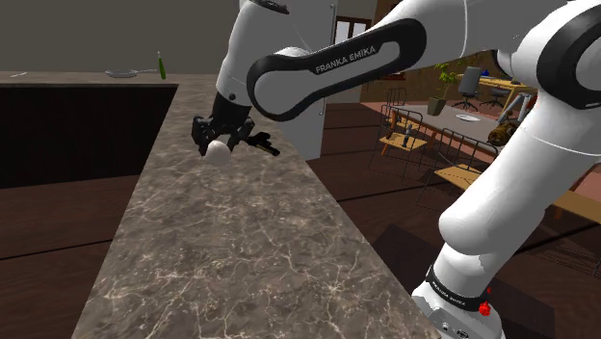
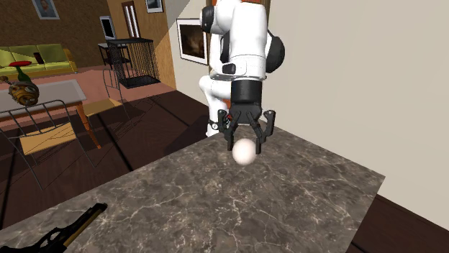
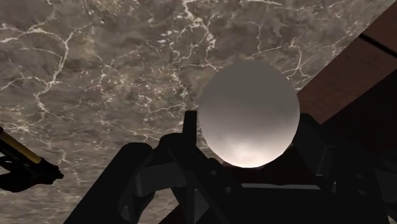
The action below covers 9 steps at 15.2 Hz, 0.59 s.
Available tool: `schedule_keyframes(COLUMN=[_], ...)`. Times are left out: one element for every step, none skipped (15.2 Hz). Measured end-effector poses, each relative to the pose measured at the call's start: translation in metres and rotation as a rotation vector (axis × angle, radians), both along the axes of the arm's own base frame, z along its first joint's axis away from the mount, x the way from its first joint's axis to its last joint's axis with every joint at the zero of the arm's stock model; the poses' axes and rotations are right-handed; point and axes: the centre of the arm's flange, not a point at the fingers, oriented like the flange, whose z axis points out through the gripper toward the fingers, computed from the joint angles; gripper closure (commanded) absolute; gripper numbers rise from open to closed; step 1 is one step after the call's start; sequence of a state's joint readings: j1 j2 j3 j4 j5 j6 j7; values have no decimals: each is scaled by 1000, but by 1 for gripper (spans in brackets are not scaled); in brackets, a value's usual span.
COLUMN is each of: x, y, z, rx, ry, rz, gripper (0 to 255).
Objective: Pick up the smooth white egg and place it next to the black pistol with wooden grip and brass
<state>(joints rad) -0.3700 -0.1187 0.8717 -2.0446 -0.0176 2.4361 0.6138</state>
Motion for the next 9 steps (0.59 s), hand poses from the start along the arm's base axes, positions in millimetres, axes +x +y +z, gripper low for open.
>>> schedule_keyframes(x=[11, 22, 33, 42, 53, 62, 74, 85, 93], y=[-9, -16, -24, -35, -42, -49, -57, -65, -73], z=[1, -2, -1, -1, 0, -1, -1, -2, 0], rx=[0, 1, 0, 0, 1, 1, 1, 1, 0], ry=[0, 0, 0, 0, 0, 0, 0, -1, 0], rz=[0, 0, 0, 0, 0, 0, 1, 1, 0], gripper=[255, 255, 255, 255, 255, 255, 255, 255, 255])
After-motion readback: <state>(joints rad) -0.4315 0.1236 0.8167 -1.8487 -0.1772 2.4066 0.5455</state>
